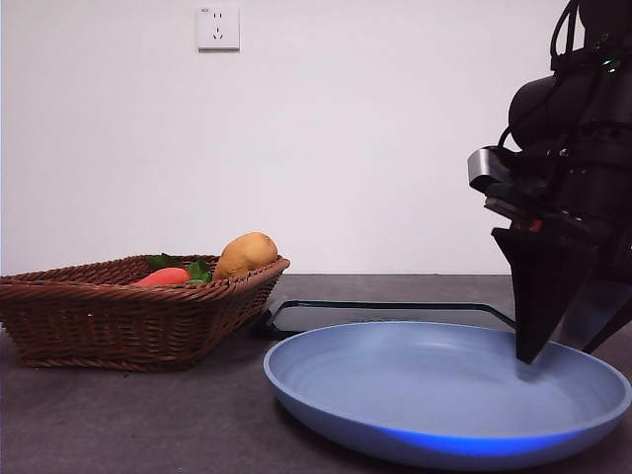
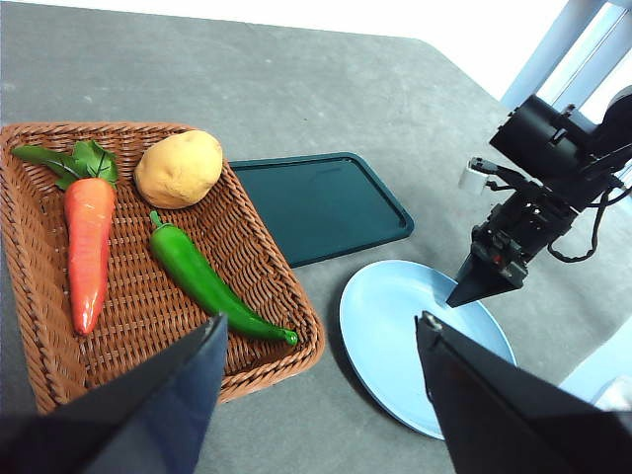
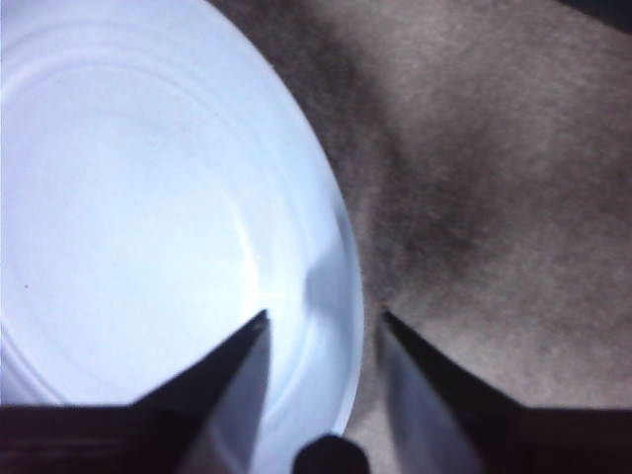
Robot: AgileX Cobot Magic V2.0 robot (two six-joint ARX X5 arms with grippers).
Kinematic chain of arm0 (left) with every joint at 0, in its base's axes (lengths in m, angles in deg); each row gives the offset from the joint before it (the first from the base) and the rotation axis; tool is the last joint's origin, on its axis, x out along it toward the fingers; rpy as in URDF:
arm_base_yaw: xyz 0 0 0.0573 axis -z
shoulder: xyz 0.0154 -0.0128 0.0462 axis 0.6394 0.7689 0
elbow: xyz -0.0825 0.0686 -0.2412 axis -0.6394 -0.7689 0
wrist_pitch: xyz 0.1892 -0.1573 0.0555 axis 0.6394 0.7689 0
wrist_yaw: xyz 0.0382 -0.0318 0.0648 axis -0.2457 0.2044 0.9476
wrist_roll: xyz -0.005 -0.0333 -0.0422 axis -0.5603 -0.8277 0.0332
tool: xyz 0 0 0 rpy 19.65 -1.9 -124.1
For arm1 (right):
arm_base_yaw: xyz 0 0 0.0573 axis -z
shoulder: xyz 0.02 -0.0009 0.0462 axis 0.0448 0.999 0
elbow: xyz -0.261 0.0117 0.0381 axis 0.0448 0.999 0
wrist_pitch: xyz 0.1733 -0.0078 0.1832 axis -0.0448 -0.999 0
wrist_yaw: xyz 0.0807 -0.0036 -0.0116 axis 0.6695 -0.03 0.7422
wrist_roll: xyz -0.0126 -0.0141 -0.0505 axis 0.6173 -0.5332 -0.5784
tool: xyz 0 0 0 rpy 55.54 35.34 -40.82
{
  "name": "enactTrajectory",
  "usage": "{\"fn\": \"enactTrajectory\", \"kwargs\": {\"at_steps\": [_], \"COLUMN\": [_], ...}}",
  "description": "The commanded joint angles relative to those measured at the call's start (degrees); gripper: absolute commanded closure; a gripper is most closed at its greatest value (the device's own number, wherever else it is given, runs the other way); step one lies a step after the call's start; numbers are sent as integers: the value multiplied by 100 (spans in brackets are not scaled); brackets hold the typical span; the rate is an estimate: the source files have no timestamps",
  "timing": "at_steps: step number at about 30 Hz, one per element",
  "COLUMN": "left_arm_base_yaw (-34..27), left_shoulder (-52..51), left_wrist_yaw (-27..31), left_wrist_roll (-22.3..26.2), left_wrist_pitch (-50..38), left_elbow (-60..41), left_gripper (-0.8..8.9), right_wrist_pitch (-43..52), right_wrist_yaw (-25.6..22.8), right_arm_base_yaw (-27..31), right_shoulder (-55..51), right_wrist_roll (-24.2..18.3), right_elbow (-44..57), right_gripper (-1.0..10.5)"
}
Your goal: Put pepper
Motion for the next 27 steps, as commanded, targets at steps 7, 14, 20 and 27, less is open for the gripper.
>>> {"fn": "enactTrajectory", "kwargs": {"at_steps": [7,14,20,27], "left_arm_base_yaw": [9,107,568,1429], "left_shoulder": [20,330,1121,2494], "left_wrist_yaw": [17,186,1012,2192], "left_wrist_roll": [-2,-262,-461,-649], "left_wrist_pitch": [-63,83,208,238], "left_elbow": [94,249,721,1462], "left_gripper": [476,476,477,477], "right_wrist_pitch": [35,-42,-236,-380], "right_wrist_yaw": [-9,-2,-31,-48], "right_arm_base_yaw": [-15,-15,-2,33], "right_shoulder": [127,-299,-1198,-2356], "right_wrist_roll": [-22,22,127,326], "right_elbow": [-92,-94,-142,-170], "right_gripper": [944,944,944,944]}}
